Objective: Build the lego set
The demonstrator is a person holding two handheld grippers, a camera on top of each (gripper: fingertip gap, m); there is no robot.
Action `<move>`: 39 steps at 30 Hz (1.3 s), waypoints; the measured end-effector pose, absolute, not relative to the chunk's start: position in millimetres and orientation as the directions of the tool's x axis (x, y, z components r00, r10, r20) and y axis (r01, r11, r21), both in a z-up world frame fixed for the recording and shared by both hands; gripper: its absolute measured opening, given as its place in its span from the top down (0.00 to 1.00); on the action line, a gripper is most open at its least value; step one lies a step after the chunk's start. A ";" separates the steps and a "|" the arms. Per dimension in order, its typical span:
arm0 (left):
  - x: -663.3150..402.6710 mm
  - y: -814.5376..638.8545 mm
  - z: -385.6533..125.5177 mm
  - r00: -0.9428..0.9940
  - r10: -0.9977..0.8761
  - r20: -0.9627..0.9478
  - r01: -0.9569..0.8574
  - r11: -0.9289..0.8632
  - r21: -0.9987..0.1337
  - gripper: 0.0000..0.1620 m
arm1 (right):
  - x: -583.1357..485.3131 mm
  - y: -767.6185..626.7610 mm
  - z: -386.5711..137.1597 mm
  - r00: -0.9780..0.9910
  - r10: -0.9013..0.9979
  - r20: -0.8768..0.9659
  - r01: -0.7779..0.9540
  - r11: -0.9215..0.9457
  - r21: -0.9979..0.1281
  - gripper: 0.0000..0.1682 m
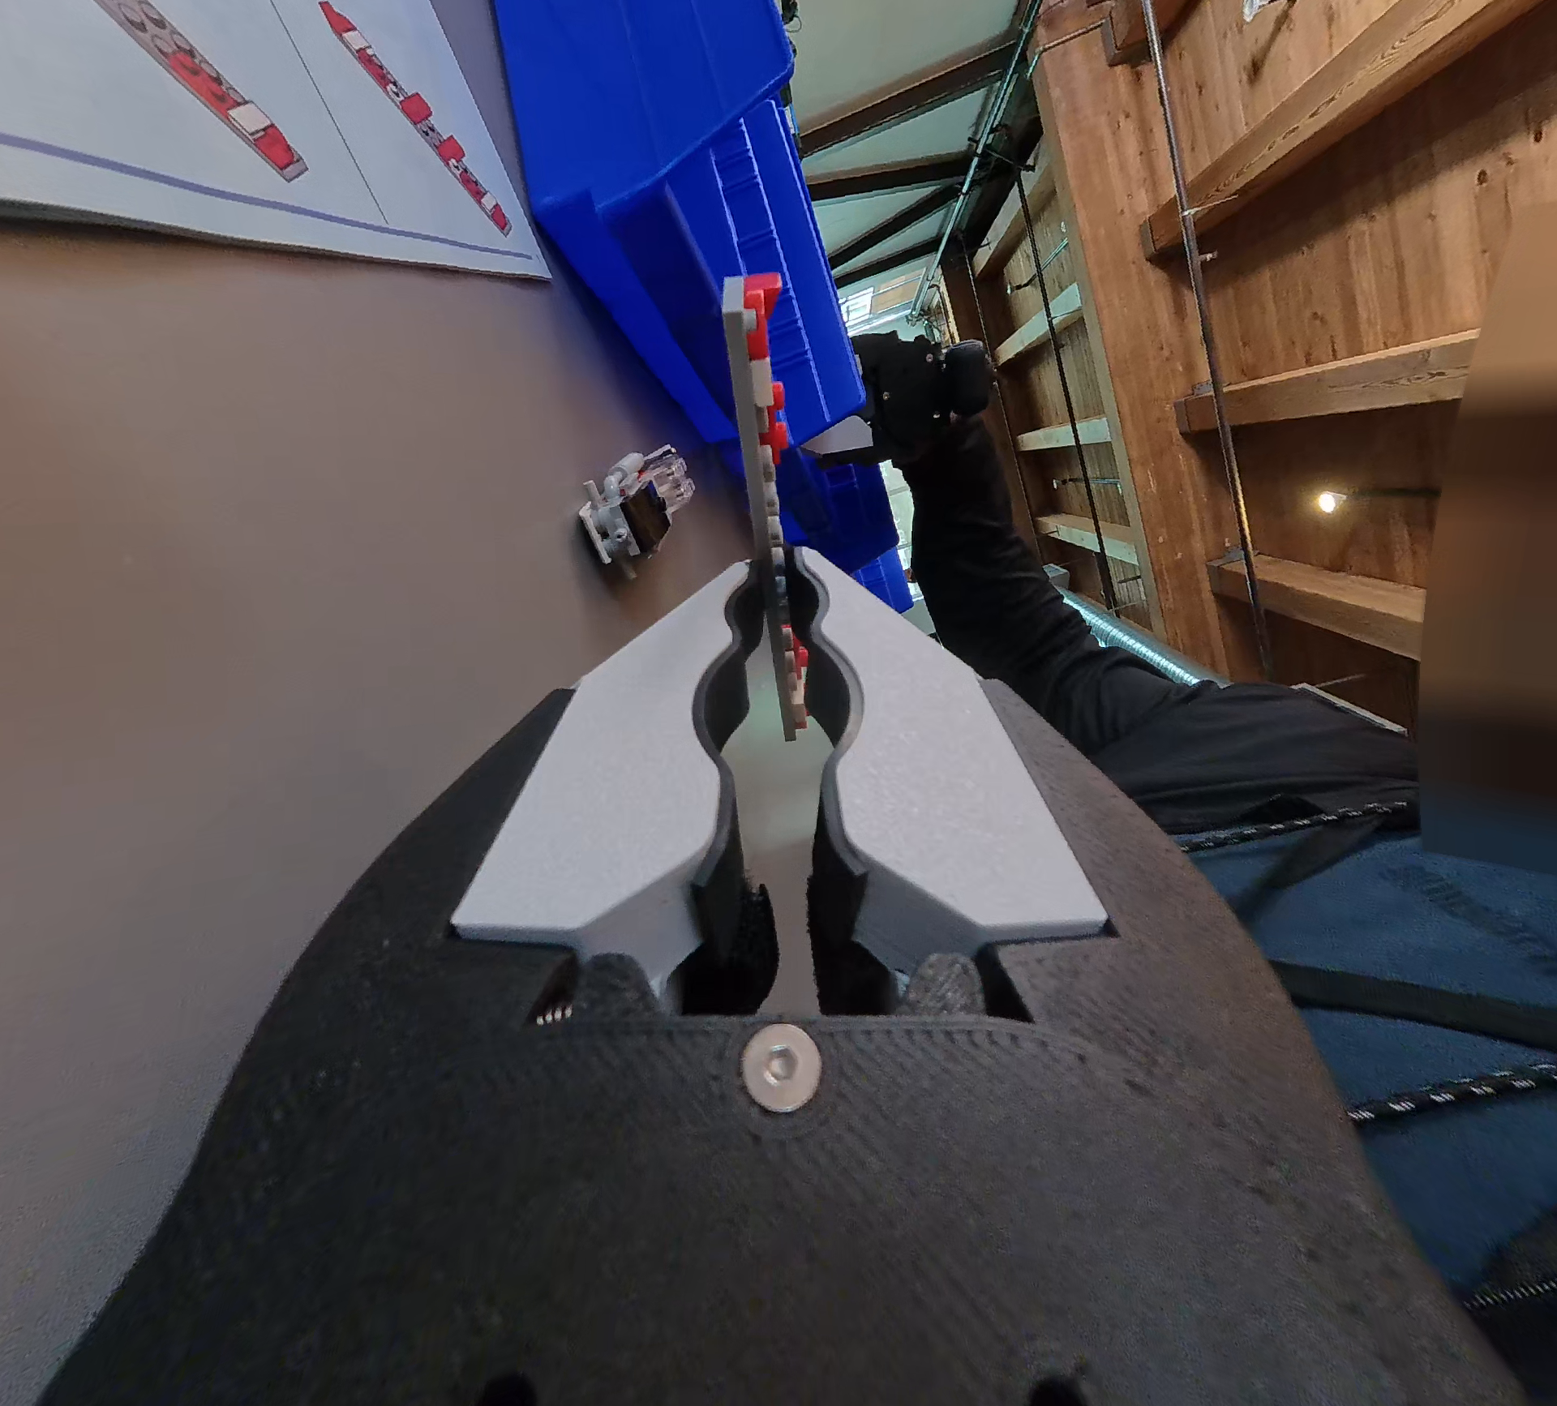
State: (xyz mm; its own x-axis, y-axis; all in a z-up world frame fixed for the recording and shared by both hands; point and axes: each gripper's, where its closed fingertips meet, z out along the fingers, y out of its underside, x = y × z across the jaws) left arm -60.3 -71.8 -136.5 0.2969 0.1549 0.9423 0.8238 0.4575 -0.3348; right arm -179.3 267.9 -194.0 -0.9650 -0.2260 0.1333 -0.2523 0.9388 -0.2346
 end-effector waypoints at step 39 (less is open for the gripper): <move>-59.2 -76.2 -127.6 0.354 0.157 0.922 0.785 0.486 -0.384 0.97 | -5.6 156.0 -201.0 -0.991 0.115 0.073 0.061 0.853 -0.519 0.94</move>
State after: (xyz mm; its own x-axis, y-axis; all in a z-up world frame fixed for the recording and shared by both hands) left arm -59.2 -76.2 -127.6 0.3538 0.1568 0.9221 0.7849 0.4864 -0.3839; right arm -5.6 156.0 -201.0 -0.9906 0.1155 0.0727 0.0613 0.8525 -0.5191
